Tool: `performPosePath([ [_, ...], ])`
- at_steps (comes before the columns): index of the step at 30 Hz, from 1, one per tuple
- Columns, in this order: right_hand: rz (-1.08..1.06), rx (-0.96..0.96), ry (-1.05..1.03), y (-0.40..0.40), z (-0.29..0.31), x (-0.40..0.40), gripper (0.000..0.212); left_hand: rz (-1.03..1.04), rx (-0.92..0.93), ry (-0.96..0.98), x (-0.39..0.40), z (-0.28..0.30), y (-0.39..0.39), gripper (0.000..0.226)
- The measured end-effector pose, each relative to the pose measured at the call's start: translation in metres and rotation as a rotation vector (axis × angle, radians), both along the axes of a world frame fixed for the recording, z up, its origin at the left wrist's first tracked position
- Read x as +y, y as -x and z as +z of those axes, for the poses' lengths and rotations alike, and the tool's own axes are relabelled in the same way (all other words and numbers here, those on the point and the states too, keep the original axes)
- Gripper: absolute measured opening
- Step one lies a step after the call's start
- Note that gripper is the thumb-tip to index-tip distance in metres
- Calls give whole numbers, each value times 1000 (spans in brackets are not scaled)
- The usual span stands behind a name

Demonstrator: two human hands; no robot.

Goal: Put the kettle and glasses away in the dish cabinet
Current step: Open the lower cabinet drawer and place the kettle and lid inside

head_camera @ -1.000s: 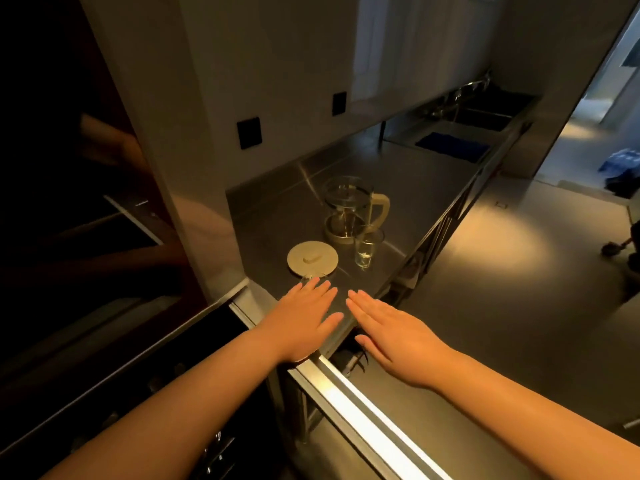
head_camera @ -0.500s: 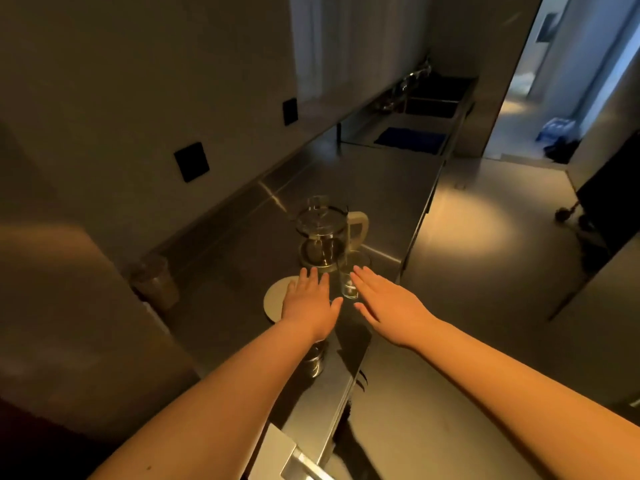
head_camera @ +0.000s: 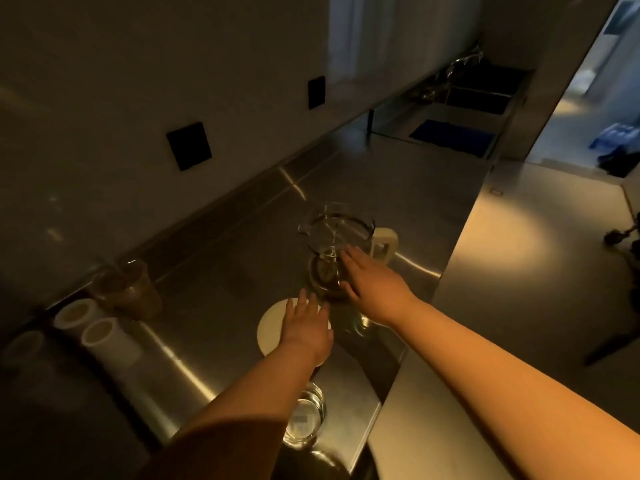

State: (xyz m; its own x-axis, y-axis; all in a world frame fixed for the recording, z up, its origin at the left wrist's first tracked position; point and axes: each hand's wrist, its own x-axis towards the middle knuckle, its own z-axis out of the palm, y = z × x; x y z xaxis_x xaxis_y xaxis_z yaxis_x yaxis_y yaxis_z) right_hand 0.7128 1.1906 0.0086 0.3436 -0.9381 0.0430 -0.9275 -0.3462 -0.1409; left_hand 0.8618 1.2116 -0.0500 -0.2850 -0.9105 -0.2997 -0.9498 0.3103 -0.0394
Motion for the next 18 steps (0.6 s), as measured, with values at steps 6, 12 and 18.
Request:
performPosePath([
  [6, 13, 37, 6, -10, -14, -41, 67, 84, -52, -163, -16, -34, -13, 62],
  [12, 52, 66, 61, -16, -21, -61, 64, 159, 54, -223, -22, -54, -19, 69],
  [18, 27, 102, 170, -17, -28, -65, 44, 118, 70, -109, -25, -56, -24, 66],
])
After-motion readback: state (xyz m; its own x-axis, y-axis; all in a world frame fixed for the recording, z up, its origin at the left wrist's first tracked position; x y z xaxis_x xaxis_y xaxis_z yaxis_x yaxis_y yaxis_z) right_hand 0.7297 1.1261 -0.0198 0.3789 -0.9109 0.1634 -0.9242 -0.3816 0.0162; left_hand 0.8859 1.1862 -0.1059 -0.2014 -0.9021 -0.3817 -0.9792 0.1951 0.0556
